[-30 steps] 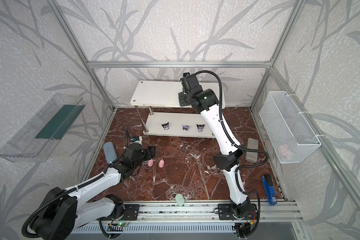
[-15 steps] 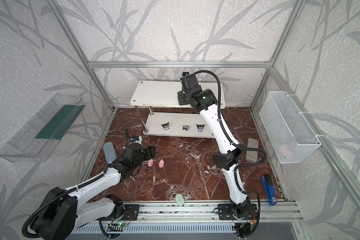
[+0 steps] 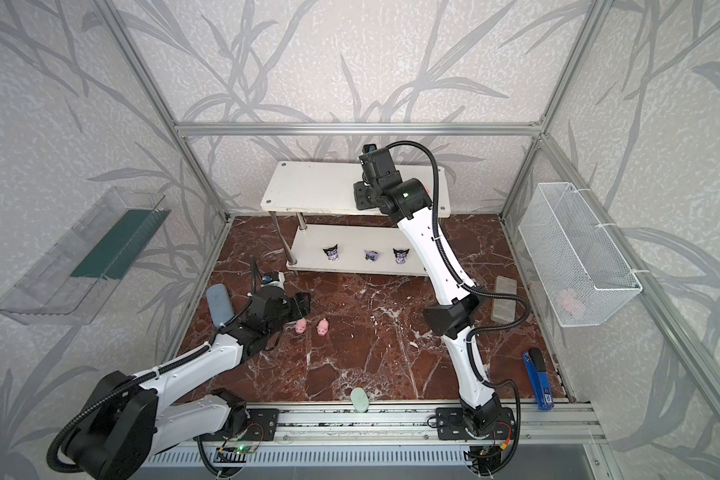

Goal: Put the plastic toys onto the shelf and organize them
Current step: 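Lower the pink pig onto the top shelf beside the others and open the right gripper, then withdraw the right gripper from the shelf toward the last two pink pigs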

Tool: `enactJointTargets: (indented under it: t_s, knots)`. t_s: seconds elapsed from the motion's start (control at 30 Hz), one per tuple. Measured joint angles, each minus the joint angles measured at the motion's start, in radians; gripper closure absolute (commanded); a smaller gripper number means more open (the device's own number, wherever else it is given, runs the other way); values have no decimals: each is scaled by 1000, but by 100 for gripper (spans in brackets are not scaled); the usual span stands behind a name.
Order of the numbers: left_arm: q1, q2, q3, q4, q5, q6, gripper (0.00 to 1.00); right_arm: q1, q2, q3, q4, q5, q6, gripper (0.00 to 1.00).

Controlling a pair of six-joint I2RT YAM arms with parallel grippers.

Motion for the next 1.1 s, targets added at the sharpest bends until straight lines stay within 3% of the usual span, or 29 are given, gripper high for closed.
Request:
enactJointTargets:
  t_s: [0.5, 0.83, 0.97, 1.1]
  knots:
    - [3, 3, 0, 0, 3, 0, 24, -10, -7, 0, 40, -38, 1, 37]
    - [6, -7, -5, -2, 3, 0, 24, -10, -152, -33, 139, -81, -20, 36]
    - [7, -19, -5, -2, 3, 0, 24, 6, -319, -204, 202, -93, -51, 36]
    - [7, -35, -5, -10, 4, 0, 24, 55, -591, -602, 358, -107, -90, 36]
